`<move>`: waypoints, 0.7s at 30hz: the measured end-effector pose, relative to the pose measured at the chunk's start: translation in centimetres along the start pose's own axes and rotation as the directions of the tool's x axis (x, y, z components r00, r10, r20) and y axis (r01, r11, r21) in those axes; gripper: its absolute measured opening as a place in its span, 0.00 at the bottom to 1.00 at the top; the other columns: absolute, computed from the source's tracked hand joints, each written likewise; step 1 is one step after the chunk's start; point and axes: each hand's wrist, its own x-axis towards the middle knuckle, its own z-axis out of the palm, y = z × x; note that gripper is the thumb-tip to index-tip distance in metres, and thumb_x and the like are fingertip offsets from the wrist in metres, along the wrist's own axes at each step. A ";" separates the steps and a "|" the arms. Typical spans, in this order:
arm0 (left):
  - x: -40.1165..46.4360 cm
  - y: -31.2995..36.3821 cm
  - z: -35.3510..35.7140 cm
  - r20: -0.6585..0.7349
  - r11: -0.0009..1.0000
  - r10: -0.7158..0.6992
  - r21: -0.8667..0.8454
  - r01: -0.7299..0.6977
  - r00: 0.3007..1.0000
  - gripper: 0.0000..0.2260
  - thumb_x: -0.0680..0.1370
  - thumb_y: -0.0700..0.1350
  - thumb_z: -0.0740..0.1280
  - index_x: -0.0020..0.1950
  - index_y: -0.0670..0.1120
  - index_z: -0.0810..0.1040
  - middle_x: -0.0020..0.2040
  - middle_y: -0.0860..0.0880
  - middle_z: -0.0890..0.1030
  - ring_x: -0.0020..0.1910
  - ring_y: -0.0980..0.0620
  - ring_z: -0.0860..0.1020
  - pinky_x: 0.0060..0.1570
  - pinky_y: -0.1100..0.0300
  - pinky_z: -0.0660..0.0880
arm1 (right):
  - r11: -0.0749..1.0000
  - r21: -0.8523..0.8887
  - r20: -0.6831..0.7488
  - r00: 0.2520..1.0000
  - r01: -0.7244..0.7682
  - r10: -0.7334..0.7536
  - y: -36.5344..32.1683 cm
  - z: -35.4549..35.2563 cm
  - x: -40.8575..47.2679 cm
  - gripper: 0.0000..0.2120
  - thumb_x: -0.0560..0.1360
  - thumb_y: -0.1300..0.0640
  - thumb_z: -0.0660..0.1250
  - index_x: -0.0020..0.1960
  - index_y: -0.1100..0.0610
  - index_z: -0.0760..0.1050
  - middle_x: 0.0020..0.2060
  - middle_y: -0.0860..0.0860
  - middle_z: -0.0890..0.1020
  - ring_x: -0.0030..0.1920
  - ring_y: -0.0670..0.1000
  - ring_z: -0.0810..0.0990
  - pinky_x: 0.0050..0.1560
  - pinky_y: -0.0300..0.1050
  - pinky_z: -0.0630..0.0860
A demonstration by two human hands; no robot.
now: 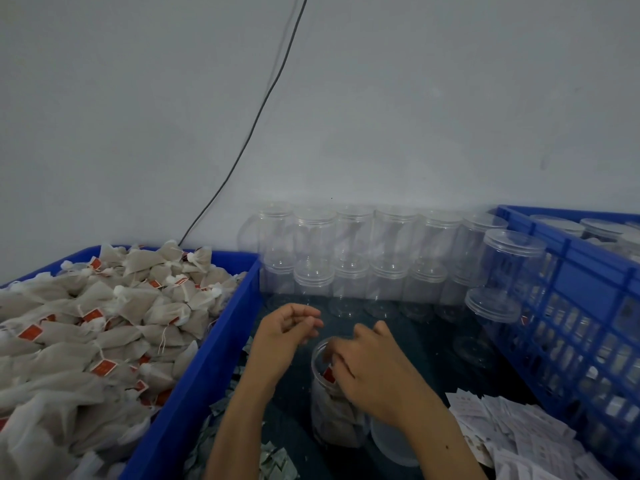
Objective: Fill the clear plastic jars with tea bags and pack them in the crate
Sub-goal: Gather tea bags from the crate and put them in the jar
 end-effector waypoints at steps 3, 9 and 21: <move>0.1 0.1 -1.6 -0.085 0.999 -0.031 -0.010 0.030 0.996 0.07 0.80 0.38 0.63 0.50 0.46 0.80 0.44 0.52 0.84 0.43 0.56 0.82 0.45 0.64 0.75 | 0.999 -0.013 0.104 0.994 -0.041 0.042 -0.6 -0.1 0.0 0.17 0.82 0.50 0.46 0.43 0.51 0.71 0.40 0.47 0.72 0.48 0.48 0.69 0.59 0.48 0.56; -1.0 -1.2 -3.5 -0.156 0.981 -0.076 0.165 0.102 0.985 0.07 0.80 0.38 0.63 0.48 0.47 0.79 0.44 0.52 0.83 0.46 0.53 0.81 0.45 0.63 0.75 | 0.994 0.026 0.151 0.984 -0.102 0.097 -0.8 -0.3 0.1 0.16 0.82 0.48 0.47 0.39 0.47 0.66 0.37 0.44 0.71 0.48 0.49 0.69 0.61 0.50 0.56; -4.9 -4.0 -5.1 0.089 0.441 -0.227 0.897 0.021 0.970 0.14 0.73 0.47 0.74 0.58 0.48 0.79 0.55 0.50 0.80 0.55 0.53 0.78 0.56 0.58 0.76 | 0.953 0.277 -0.221 0.957 -0.123 0.188 0.4 0.1 -2.1 0.10 0.80 0.58 0.58 0.51 0.48 0.77 0.47 0.39 0.79 0.47 0.39 0.73 0.54 0.40 0.64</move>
